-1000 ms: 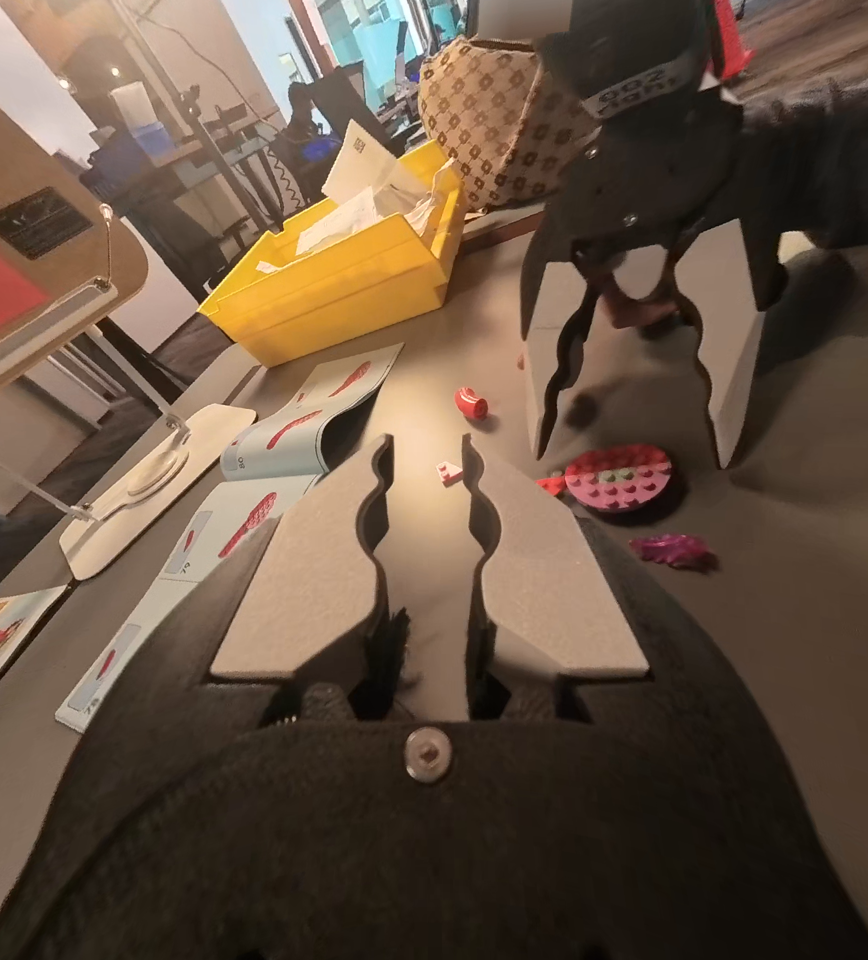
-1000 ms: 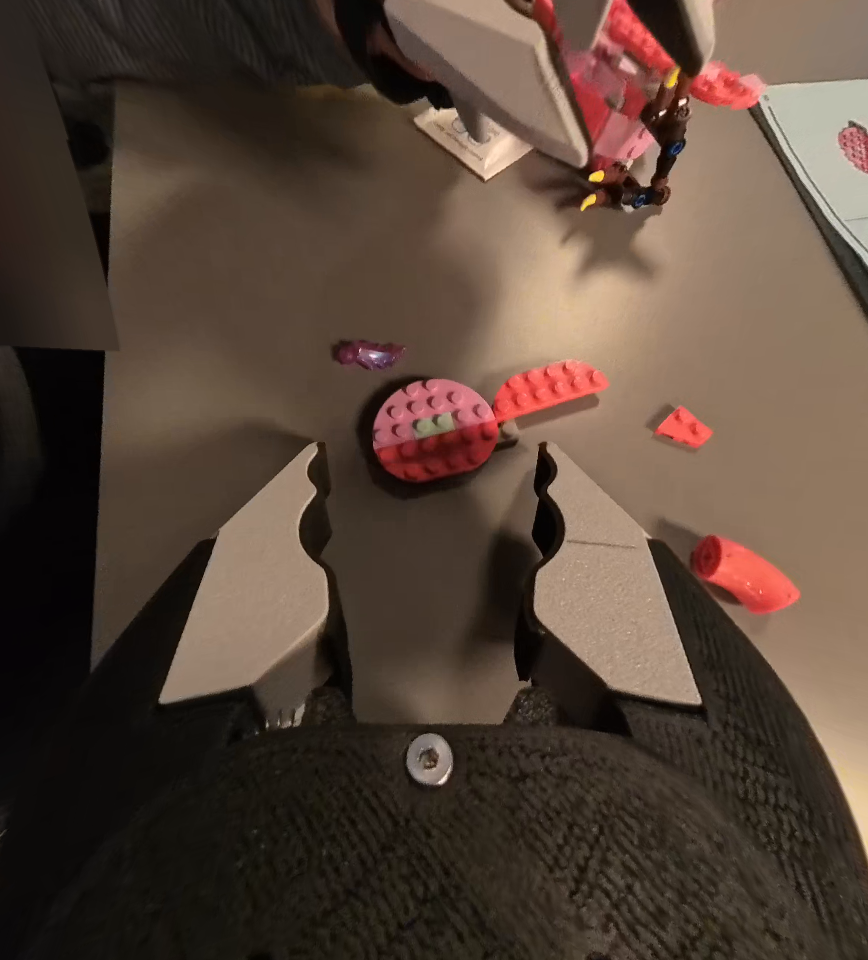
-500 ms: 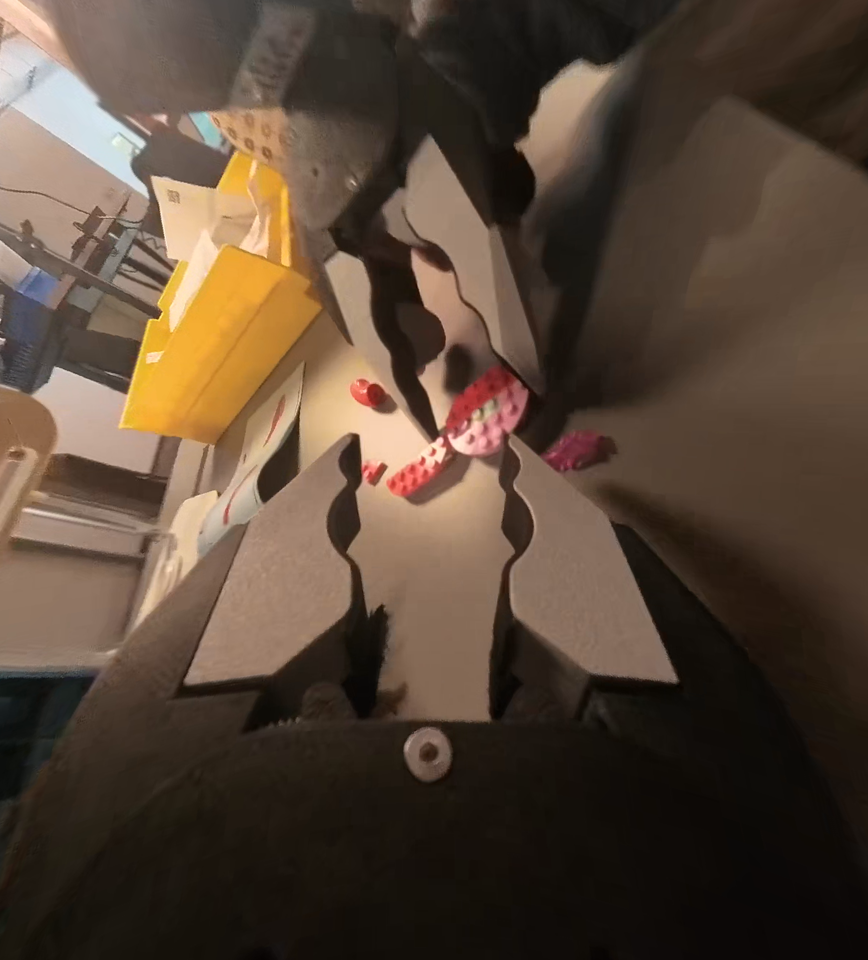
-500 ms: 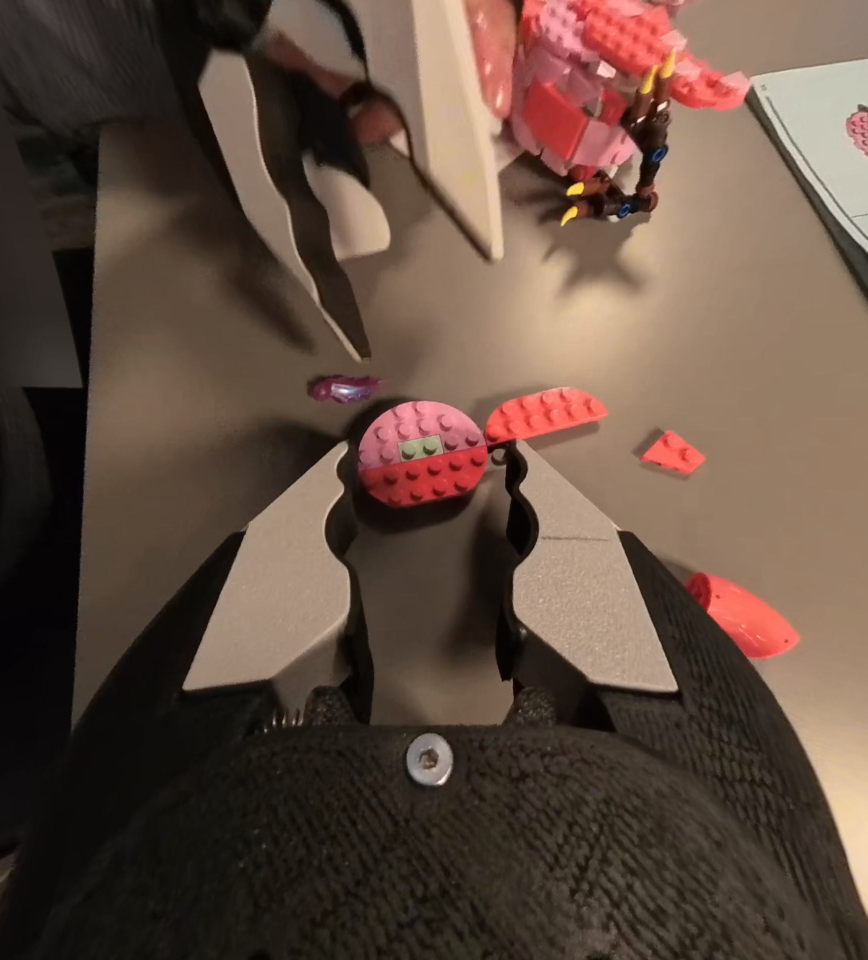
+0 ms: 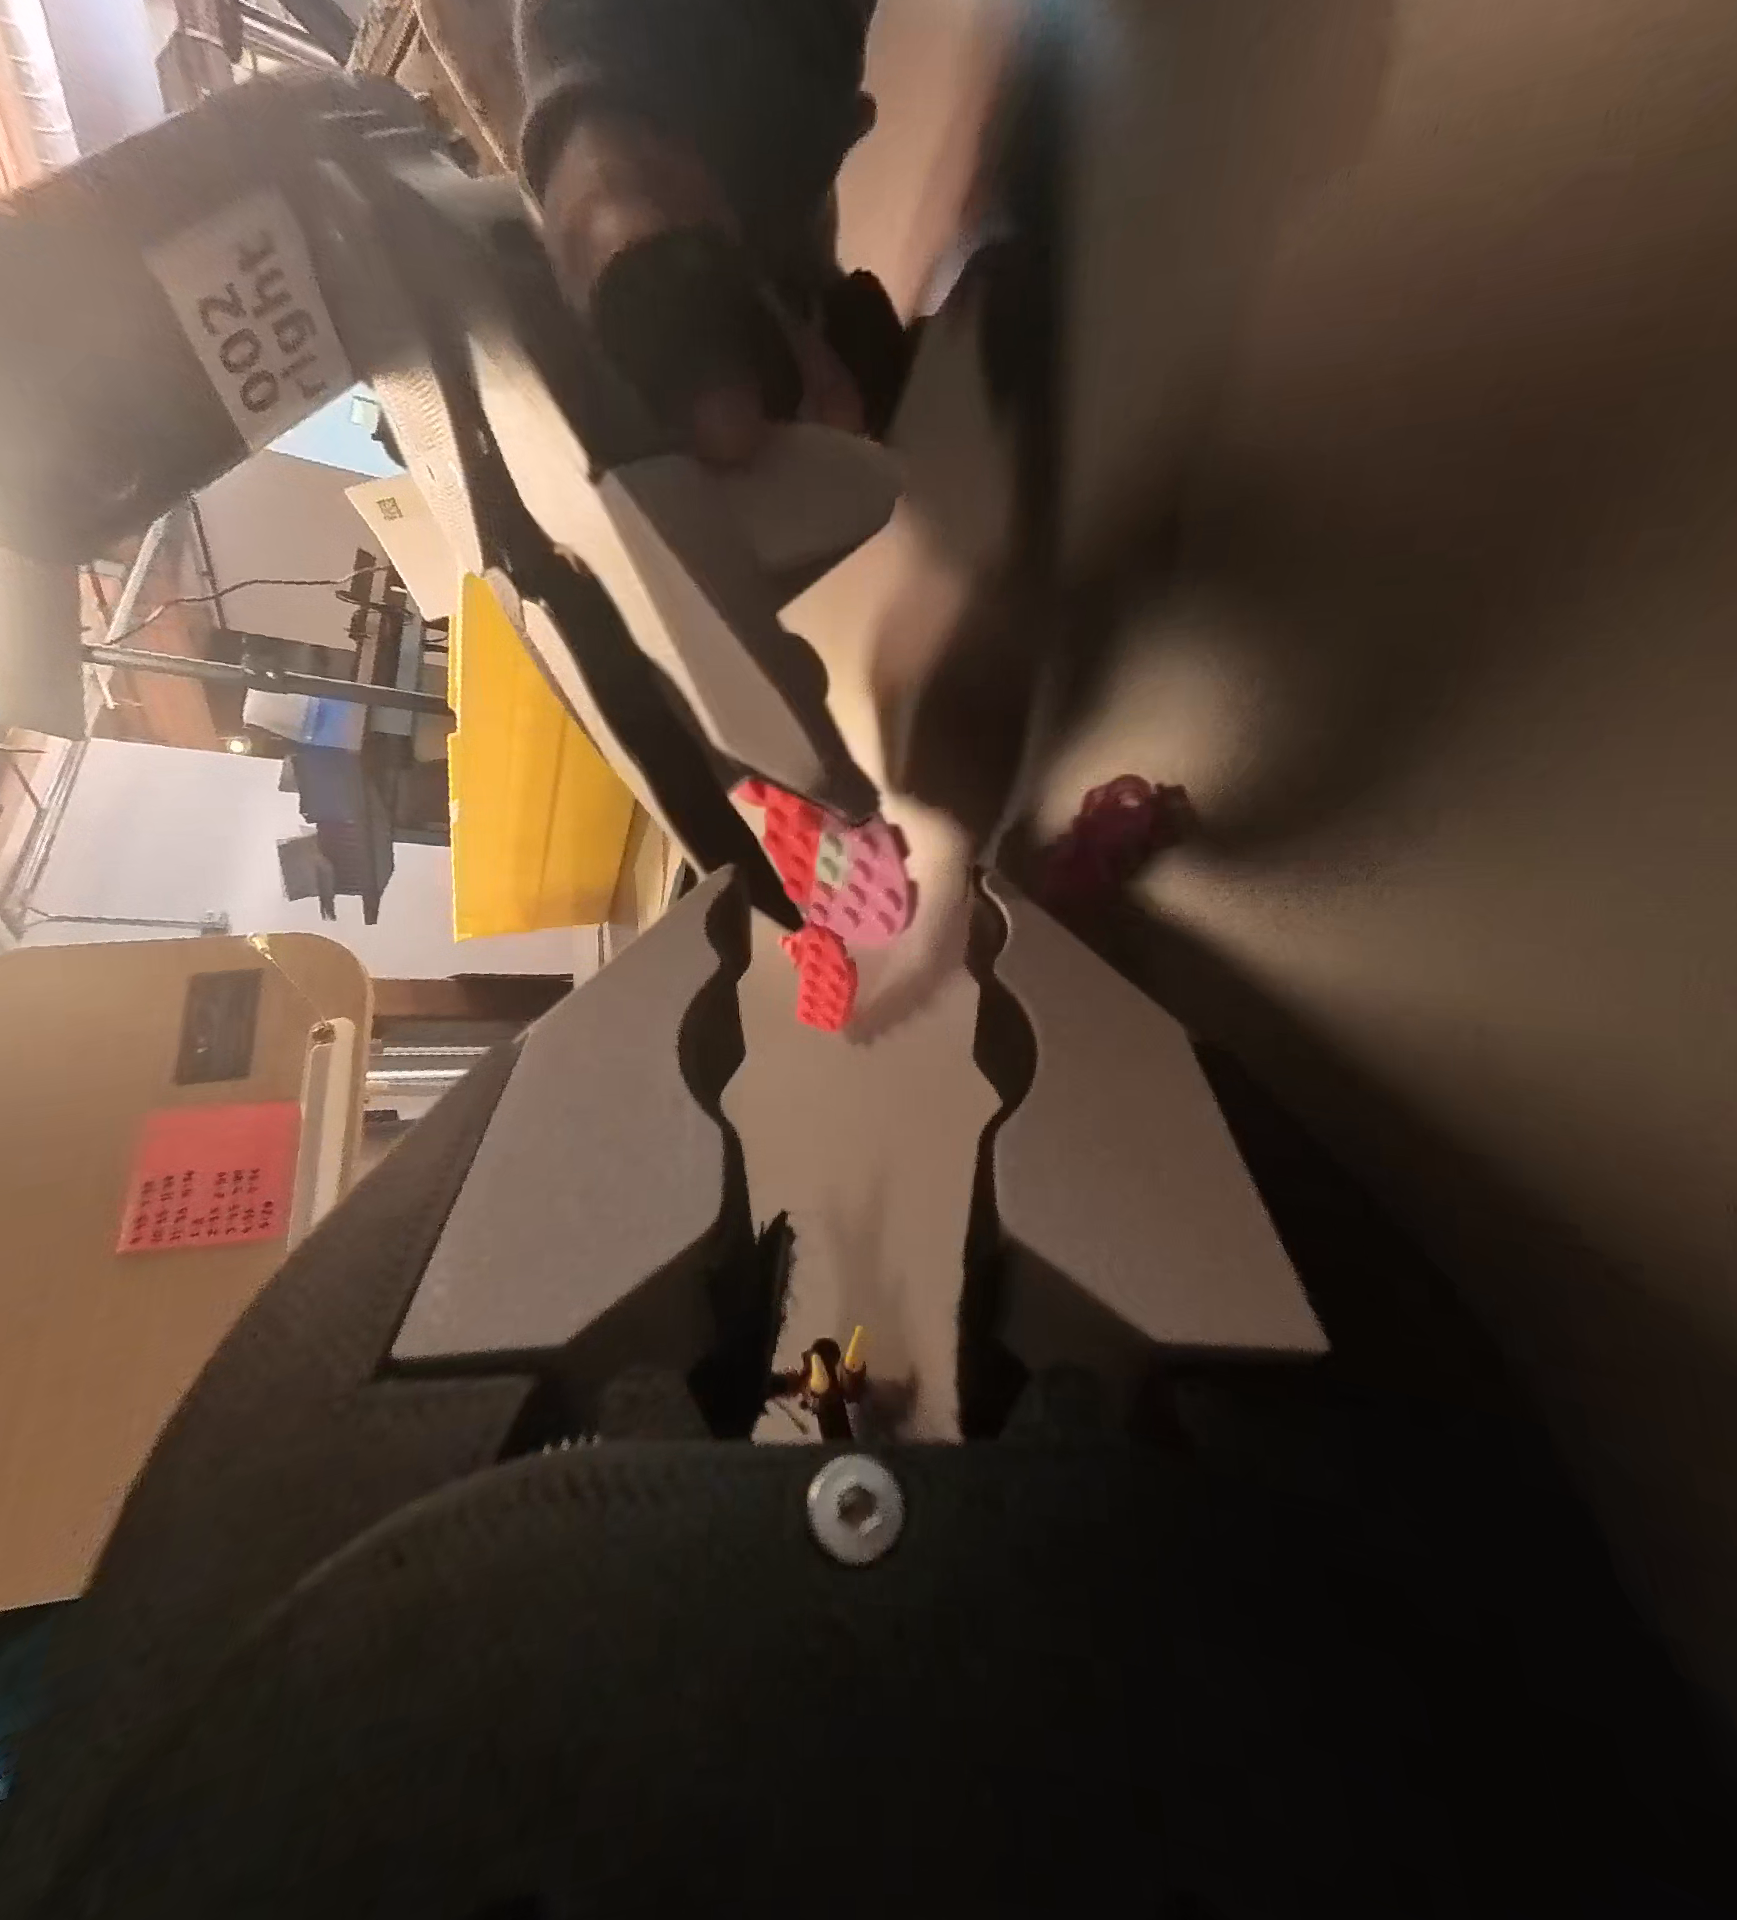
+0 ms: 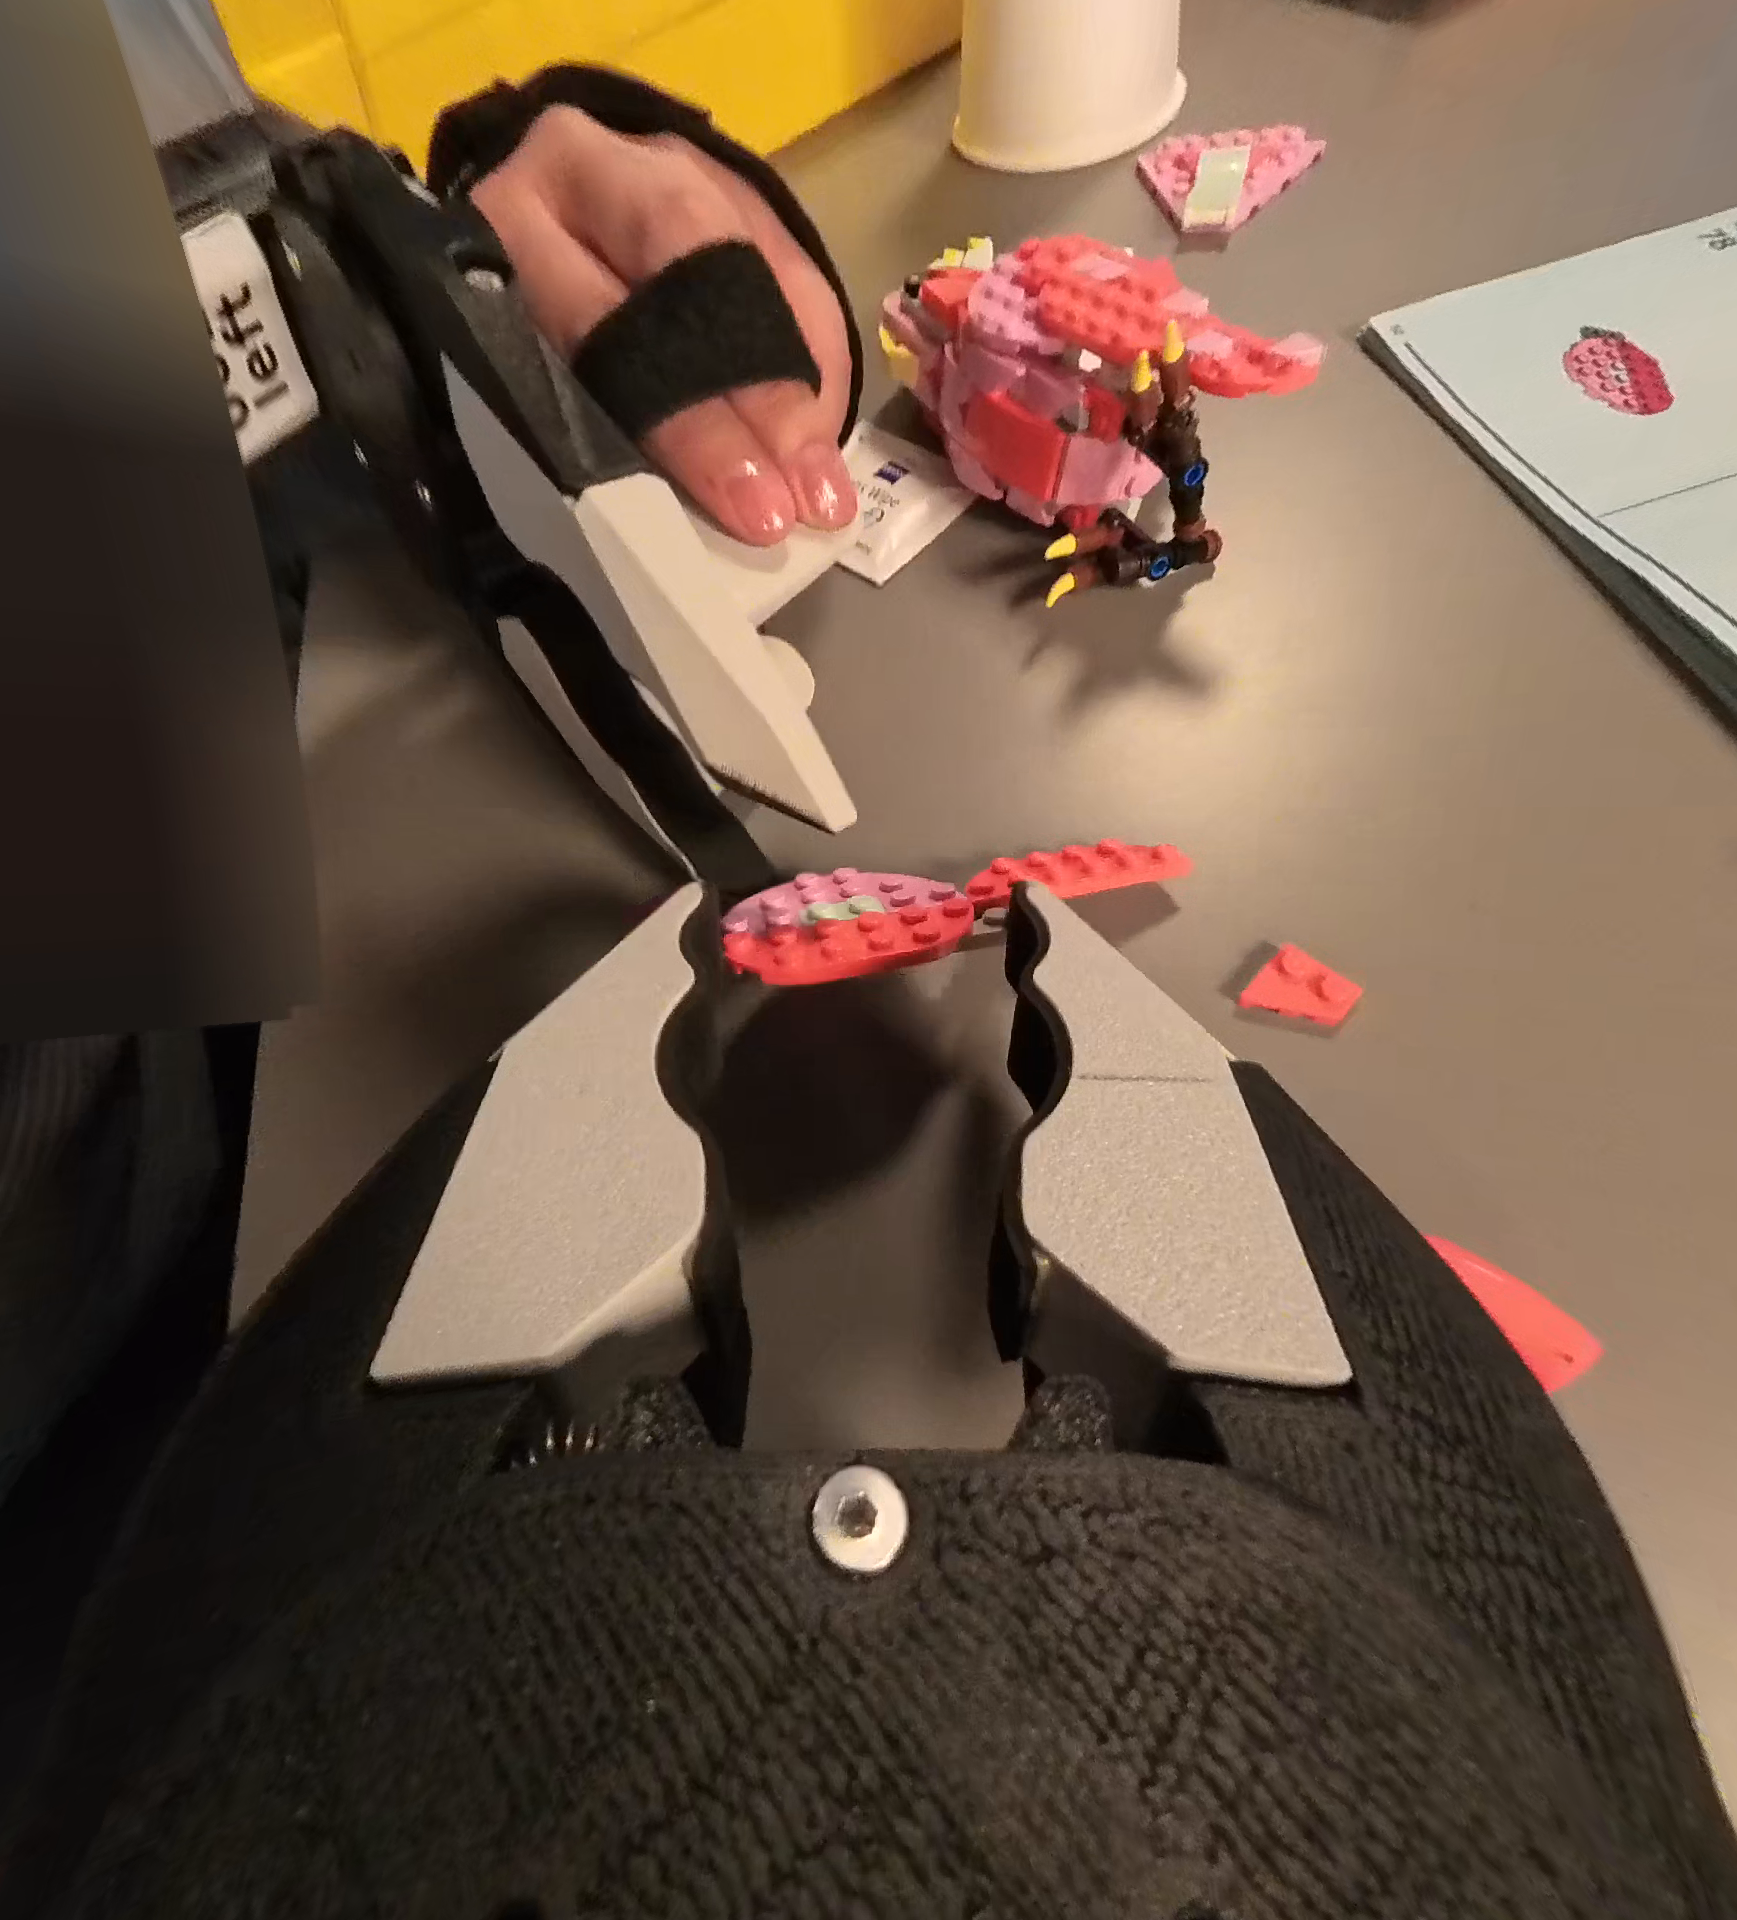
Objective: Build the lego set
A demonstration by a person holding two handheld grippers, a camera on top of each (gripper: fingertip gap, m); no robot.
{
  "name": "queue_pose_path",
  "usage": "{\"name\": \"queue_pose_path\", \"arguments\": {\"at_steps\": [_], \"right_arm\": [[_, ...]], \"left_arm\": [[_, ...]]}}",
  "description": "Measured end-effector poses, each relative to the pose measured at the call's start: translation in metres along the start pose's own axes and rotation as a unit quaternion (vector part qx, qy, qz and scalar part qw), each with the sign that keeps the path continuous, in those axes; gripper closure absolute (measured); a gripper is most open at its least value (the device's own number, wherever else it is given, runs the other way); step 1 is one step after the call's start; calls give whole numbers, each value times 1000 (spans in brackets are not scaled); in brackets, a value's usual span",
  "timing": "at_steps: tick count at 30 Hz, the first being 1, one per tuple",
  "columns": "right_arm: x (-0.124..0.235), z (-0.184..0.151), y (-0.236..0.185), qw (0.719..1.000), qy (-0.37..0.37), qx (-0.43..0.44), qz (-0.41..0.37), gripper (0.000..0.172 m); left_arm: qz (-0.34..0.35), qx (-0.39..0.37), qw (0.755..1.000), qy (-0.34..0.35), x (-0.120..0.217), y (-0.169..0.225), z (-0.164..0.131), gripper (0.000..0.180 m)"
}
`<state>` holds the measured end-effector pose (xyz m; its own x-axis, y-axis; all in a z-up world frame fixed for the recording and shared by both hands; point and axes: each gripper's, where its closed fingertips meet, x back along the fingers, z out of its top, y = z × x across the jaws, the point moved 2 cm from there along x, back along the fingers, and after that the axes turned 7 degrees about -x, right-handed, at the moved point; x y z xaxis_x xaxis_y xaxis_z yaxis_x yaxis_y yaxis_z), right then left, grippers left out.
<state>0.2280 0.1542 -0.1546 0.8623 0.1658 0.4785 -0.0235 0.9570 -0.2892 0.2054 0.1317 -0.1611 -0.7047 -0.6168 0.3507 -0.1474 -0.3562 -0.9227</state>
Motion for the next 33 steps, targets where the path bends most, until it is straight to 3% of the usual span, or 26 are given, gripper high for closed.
{"name": "queue_pose_path", "arguments": {"at_steps": [5,9,10,14,22,27,33], "right_arm": [[0,10,4,999,36,-39,1,118],[-1,18,1,997,60,-46,13,118],[0,21,0,996,71,-43,14,118],[21,30,33,988,119,-56,-85,101],[14,-10,64,968,-7,-105,-229,123],[10,-6,70,966,-12,-105,-238,126],[11,-6,76,963,-37,-84,-255,141]], "left_arm": [[17,2,1000,-19,-4,-4,-4,143],[78,-35,994,-63,-4,-18,-15,173],[91,-46,993,-61,-2,-20,-13,173],[111,-84,988,-73,5,-25,-15,174],[106,-112,984,-93,11,-22,-28,173],[116,-106,982,-106,18,-27,-38,174],[134,-133,977,-101,19,-29,-32,173]]}}
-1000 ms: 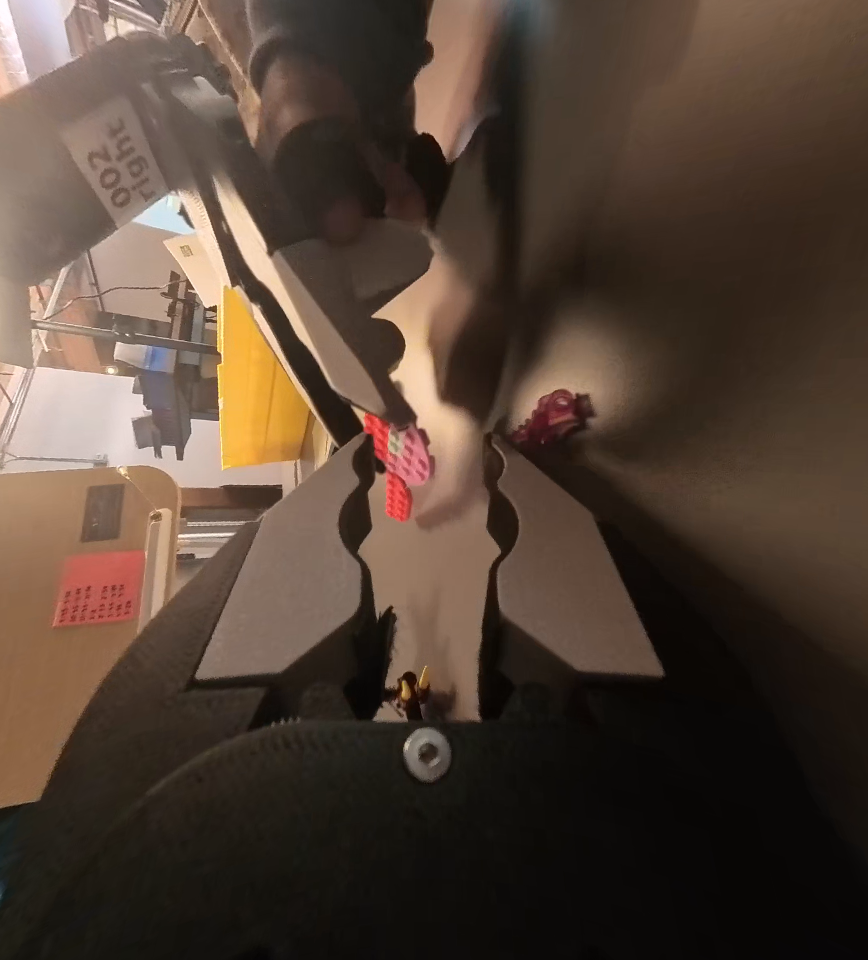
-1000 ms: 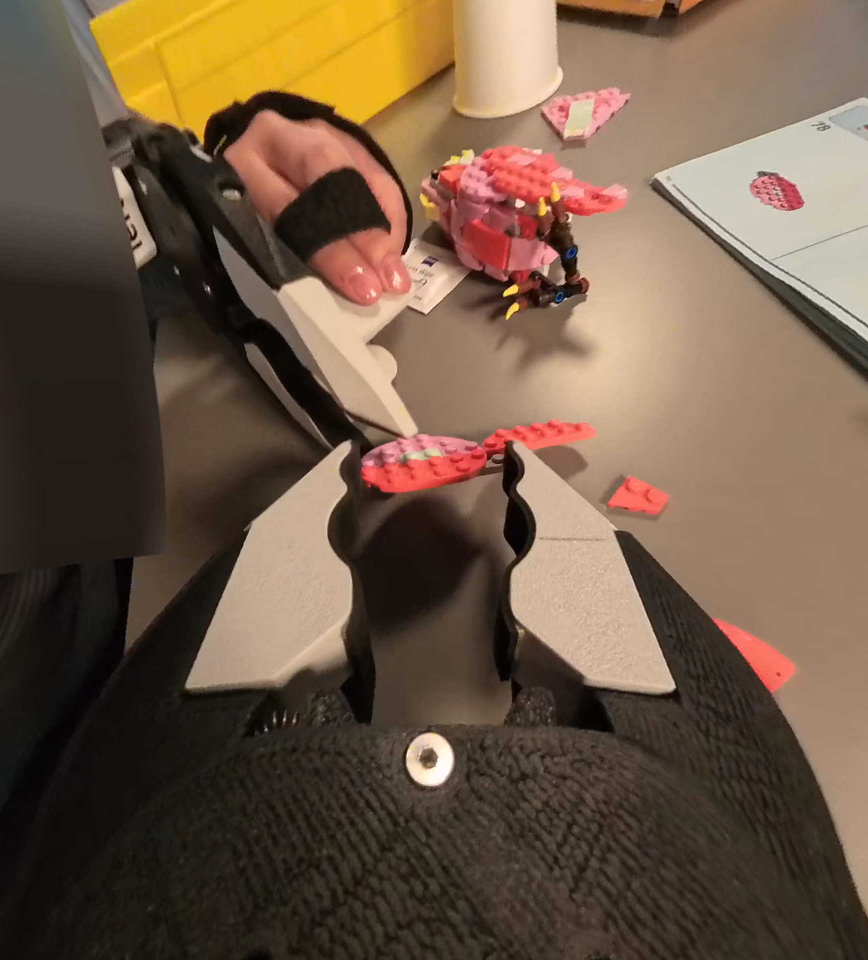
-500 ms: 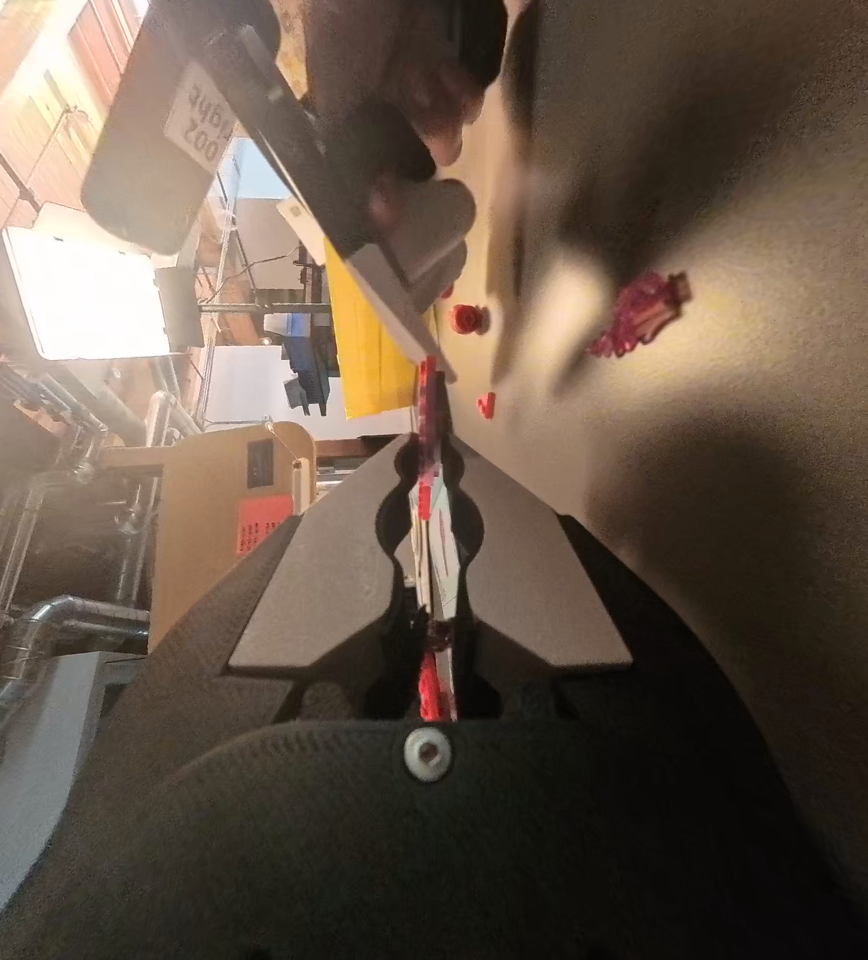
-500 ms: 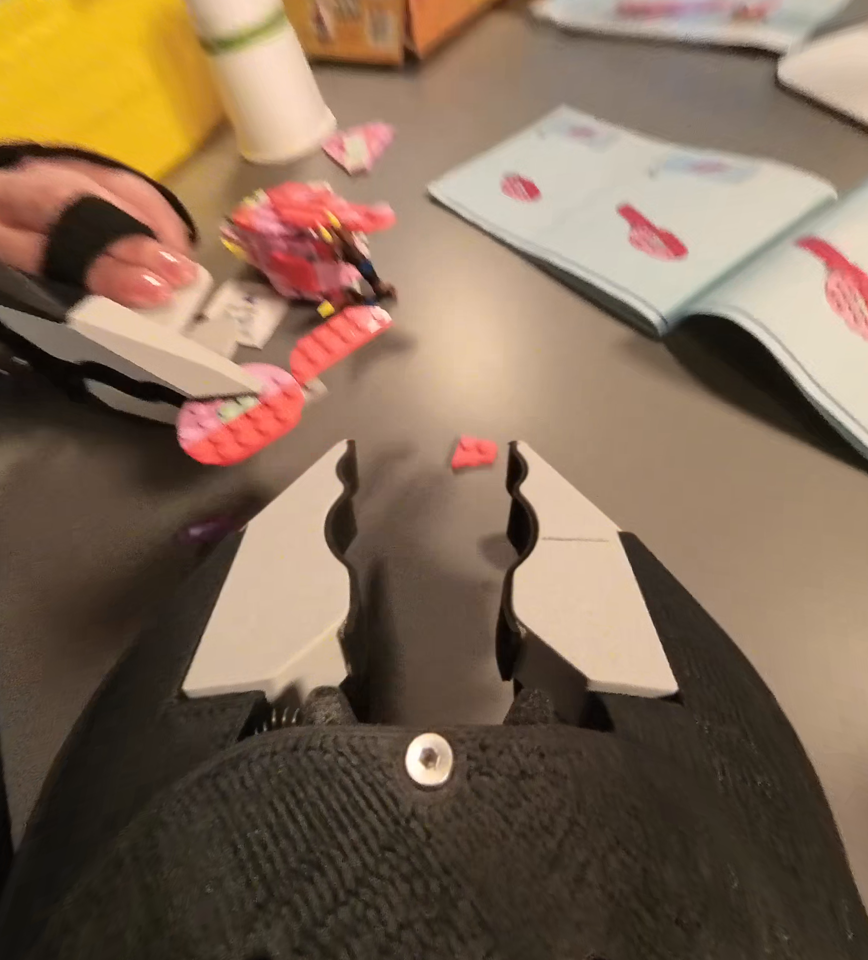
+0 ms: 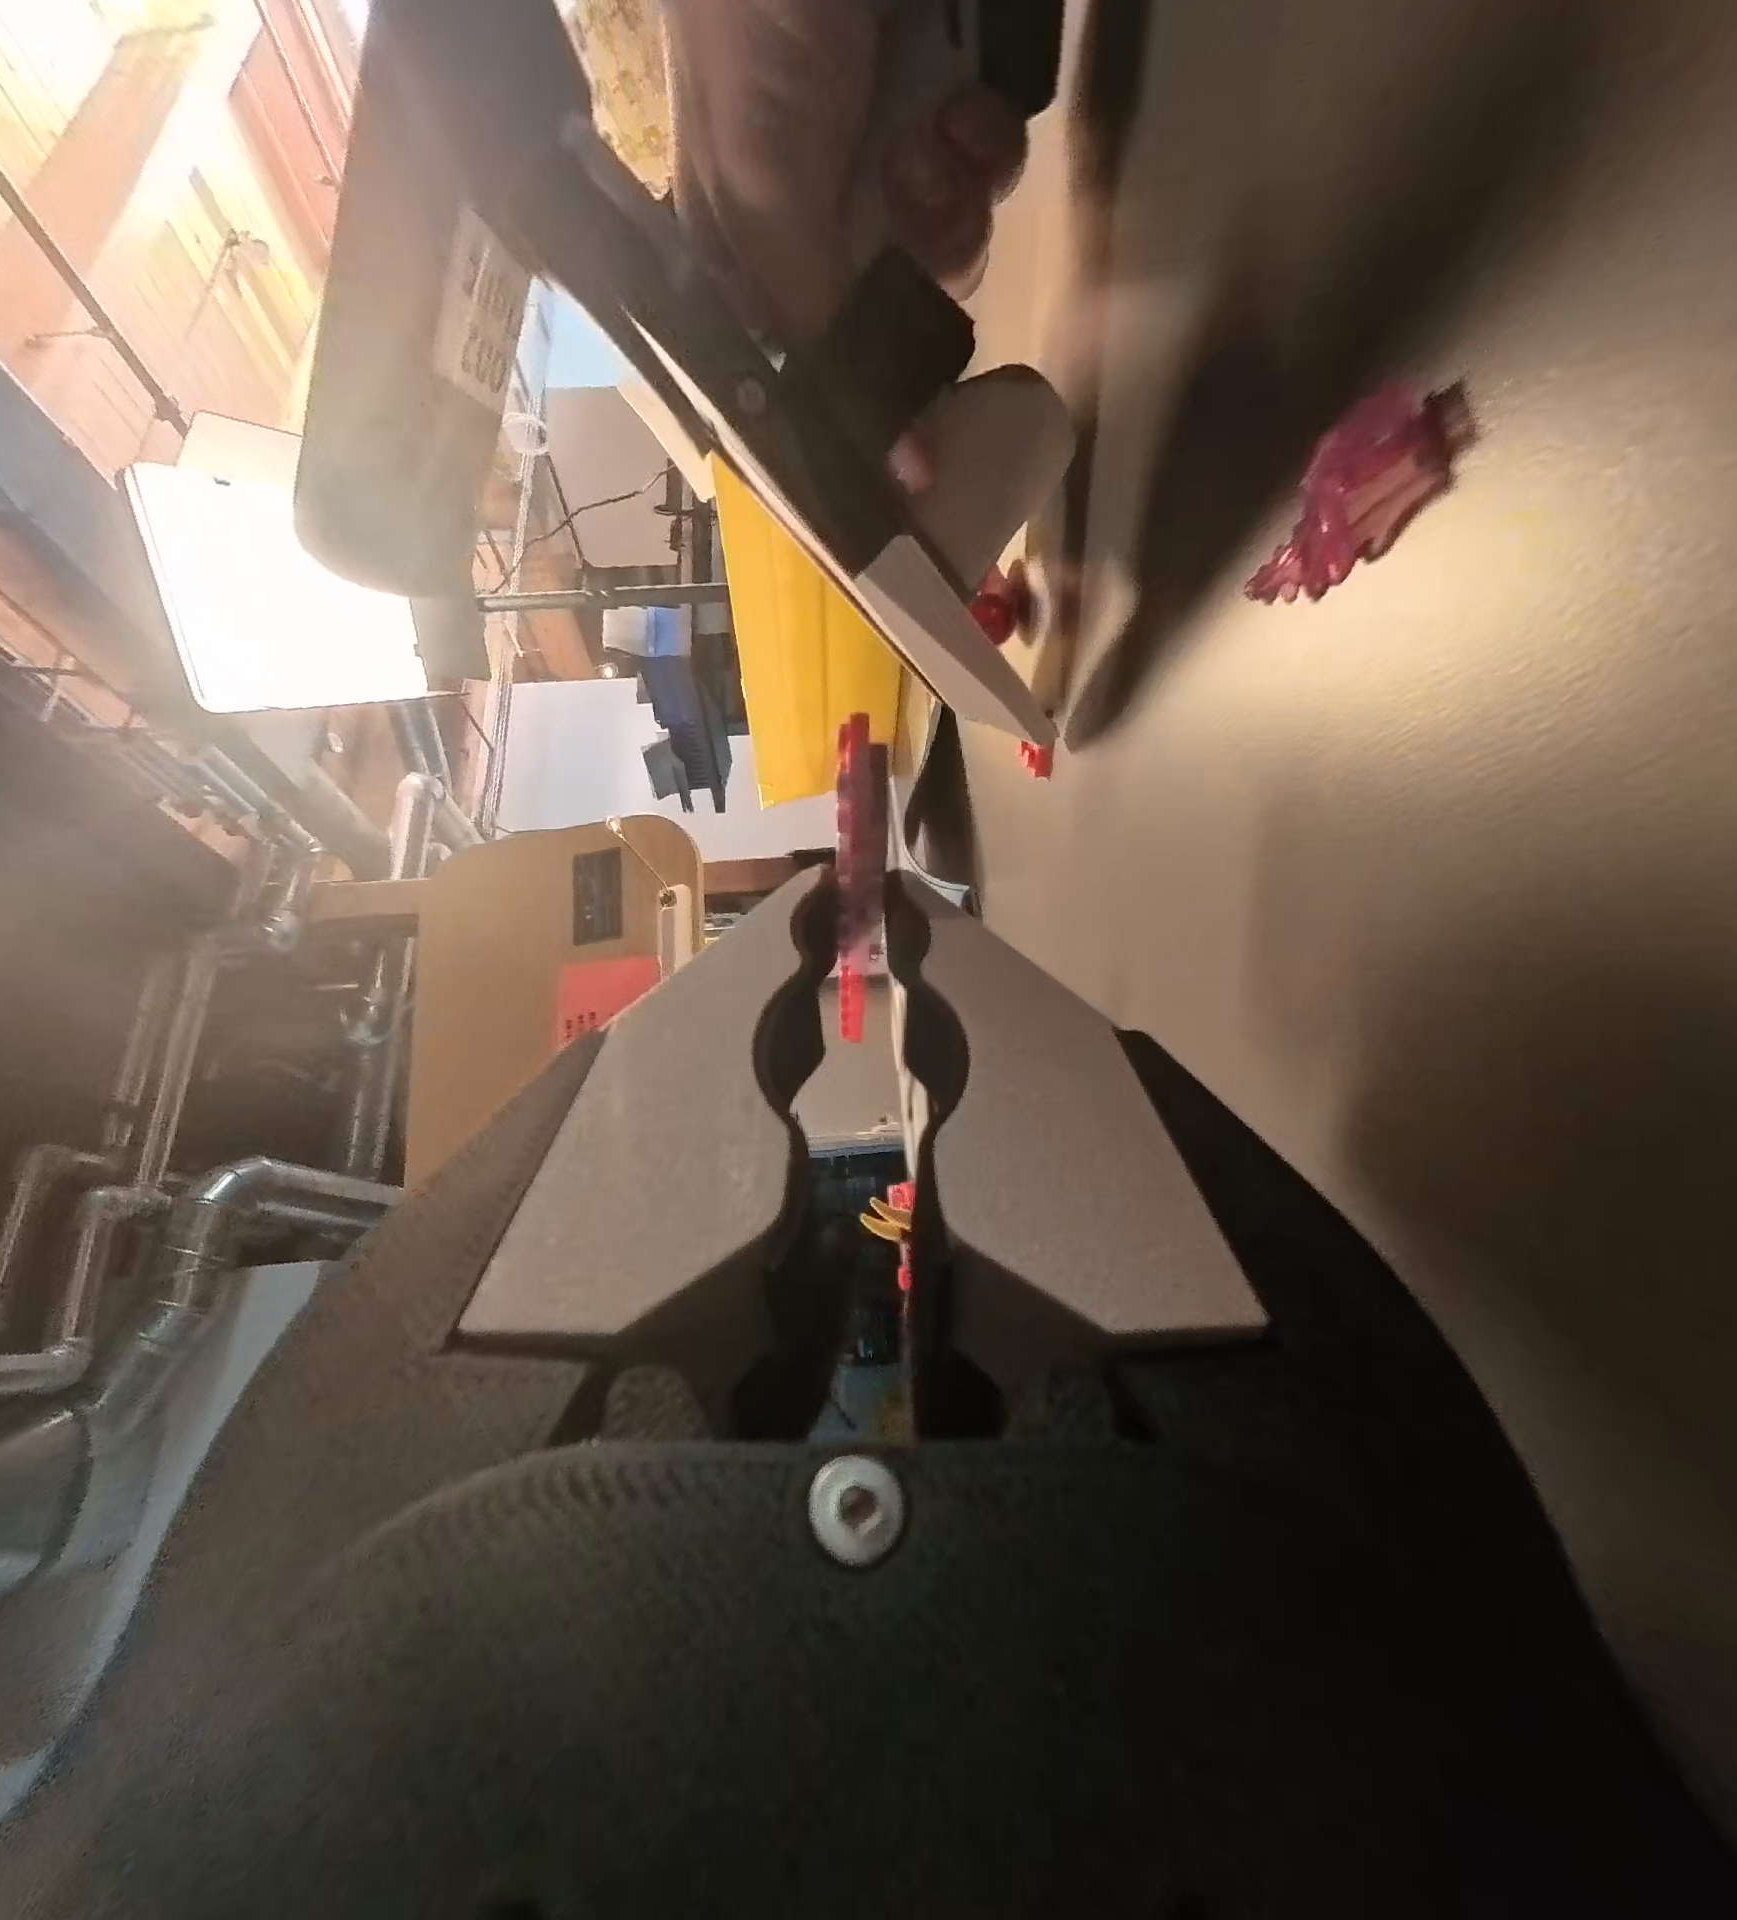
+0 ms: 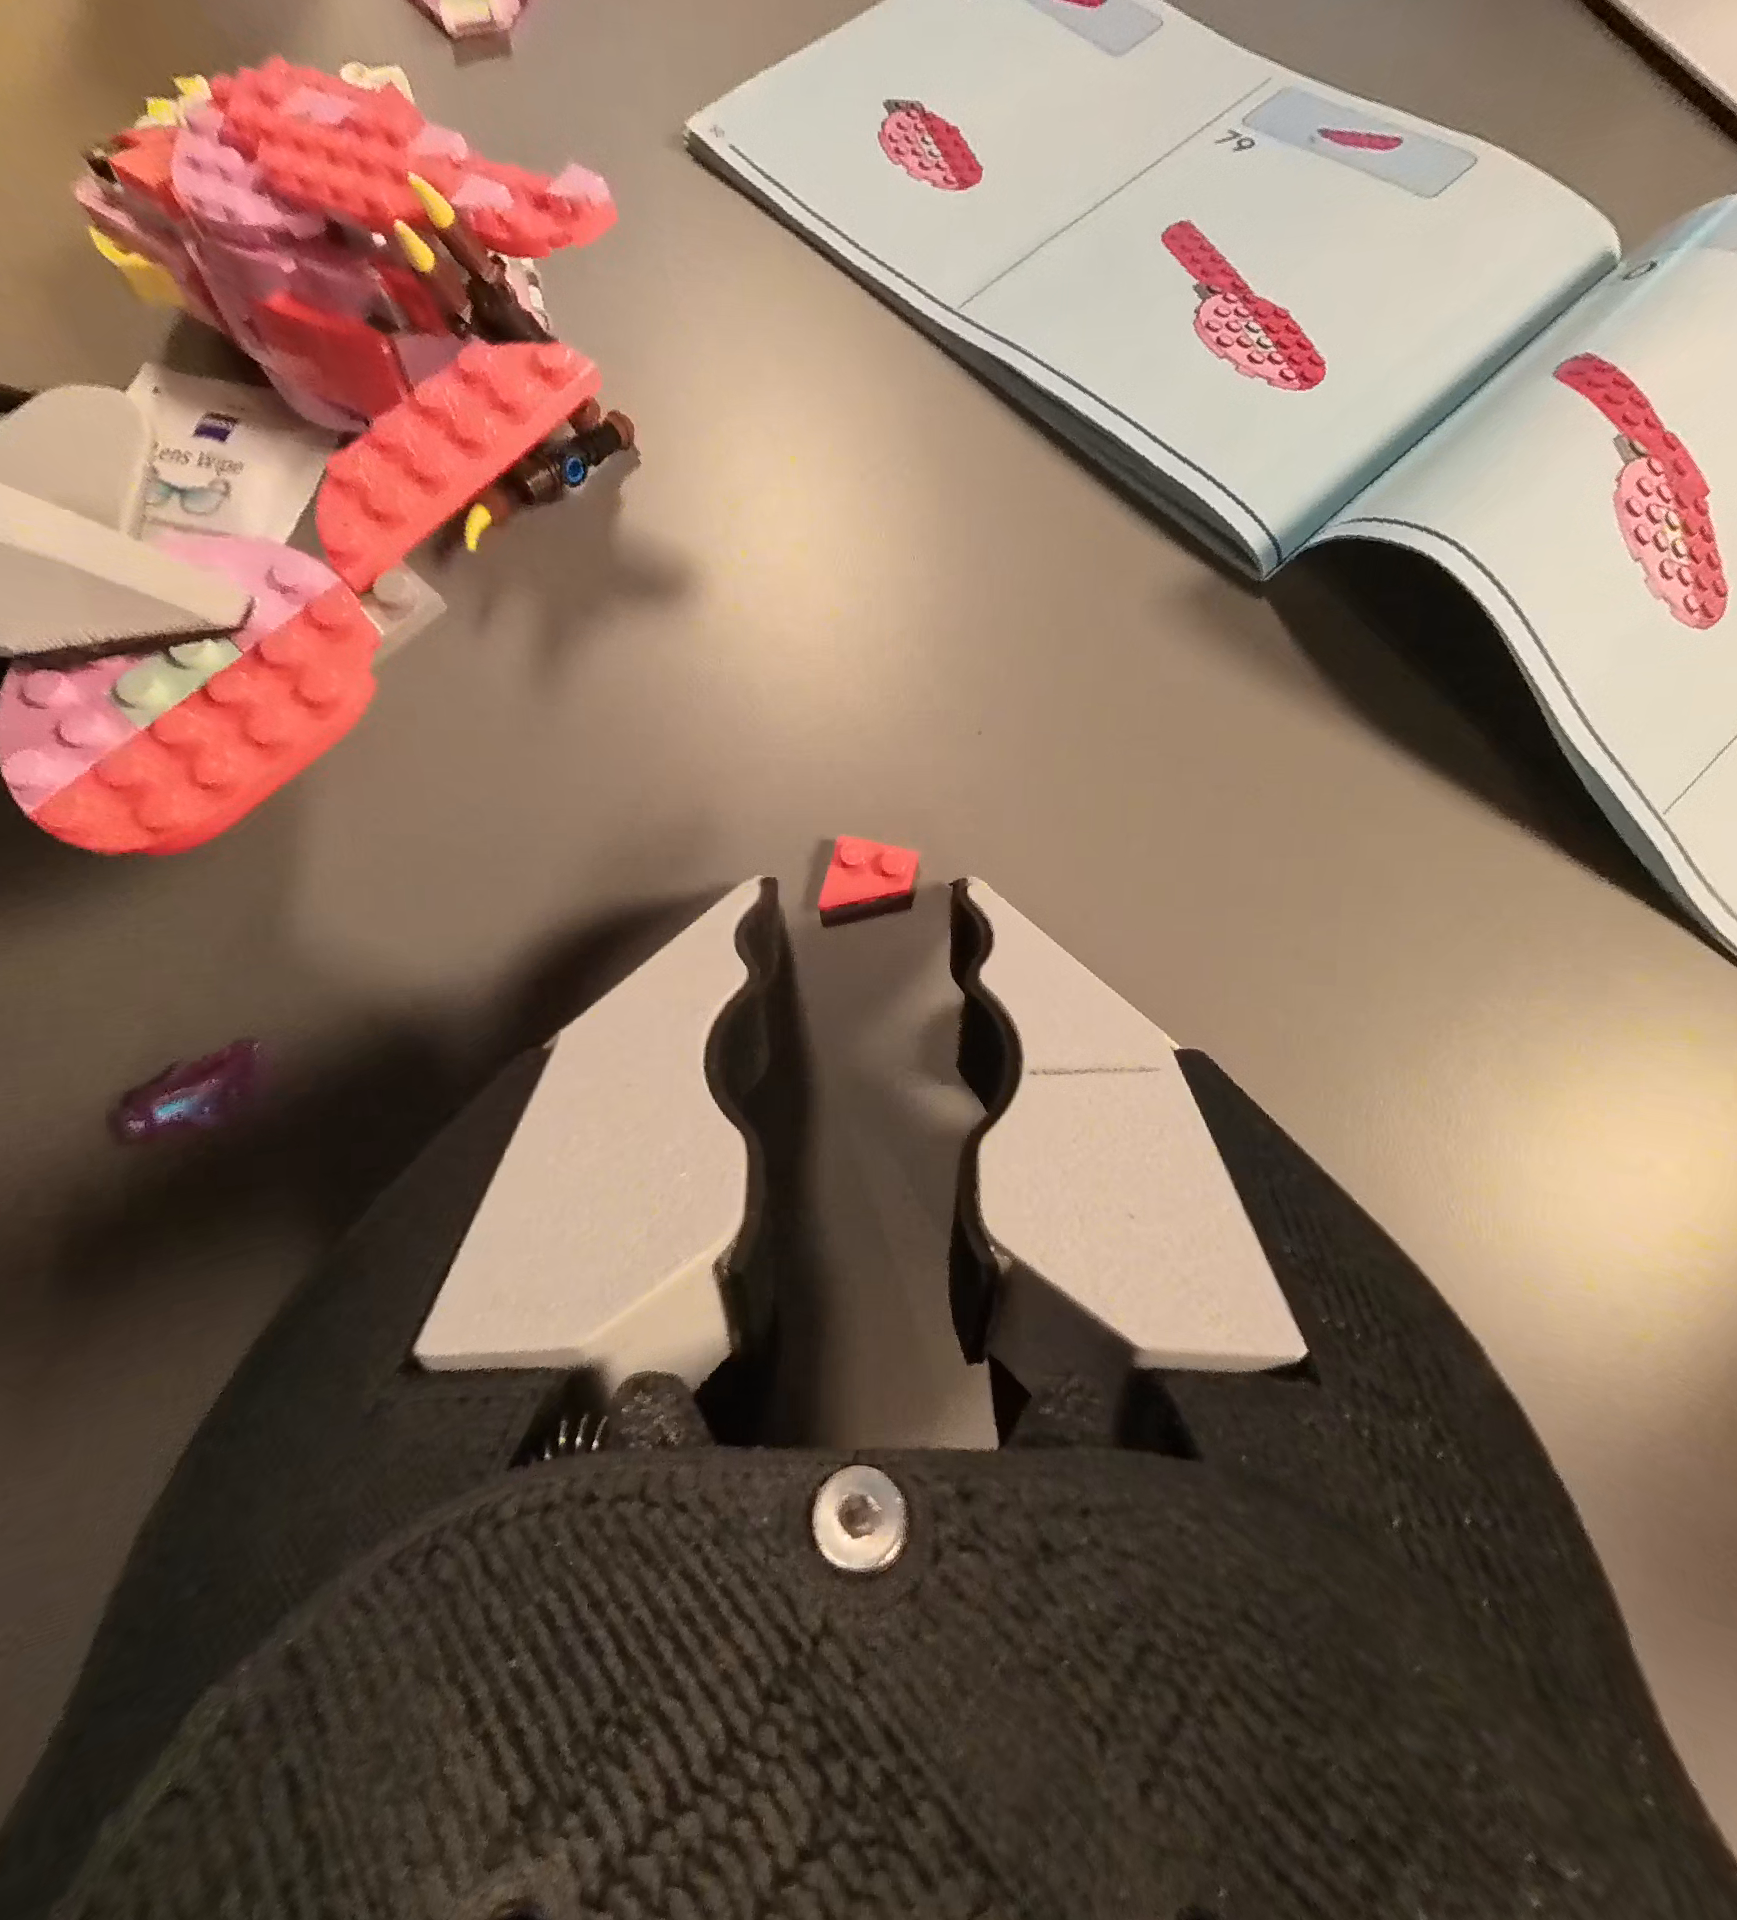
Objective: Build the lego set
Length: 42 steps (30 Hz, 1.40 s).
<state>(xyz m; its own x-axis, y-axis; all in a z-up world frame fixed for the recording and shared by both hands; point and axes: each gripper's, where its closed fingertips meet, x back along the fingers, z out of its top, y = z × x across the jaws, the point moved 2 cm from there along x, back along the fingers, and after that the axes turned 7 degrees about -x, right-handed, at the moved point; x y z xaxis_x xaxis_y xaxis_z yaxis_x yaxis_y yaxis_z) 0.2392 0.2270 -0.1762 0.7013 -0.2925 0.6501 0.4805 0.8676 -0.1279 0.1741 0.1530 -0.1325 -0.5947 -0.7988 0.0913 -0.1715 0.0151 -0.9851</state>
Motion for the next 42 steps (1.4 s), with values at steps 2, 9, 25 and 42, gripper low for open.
{"name": "queue_pose_path", "arguments": {"at_steps": [2,9,25,42], "right_arm": [[0,0,0,1000,-4,7,0,141],[1,0,2,1000,-16,20,10,144],[-1,2,-1,999,-17,27,21,144],[-2,4,6,1000,-1,13,11,172]], "left_arm": [[2,-2,1000,2,0,0,1,174],[31,-24,999,13,3,-6,6,173],[11,-41,999,33,5,-1,17,173],[5,-31,999,43,4,1,19,173]]}}
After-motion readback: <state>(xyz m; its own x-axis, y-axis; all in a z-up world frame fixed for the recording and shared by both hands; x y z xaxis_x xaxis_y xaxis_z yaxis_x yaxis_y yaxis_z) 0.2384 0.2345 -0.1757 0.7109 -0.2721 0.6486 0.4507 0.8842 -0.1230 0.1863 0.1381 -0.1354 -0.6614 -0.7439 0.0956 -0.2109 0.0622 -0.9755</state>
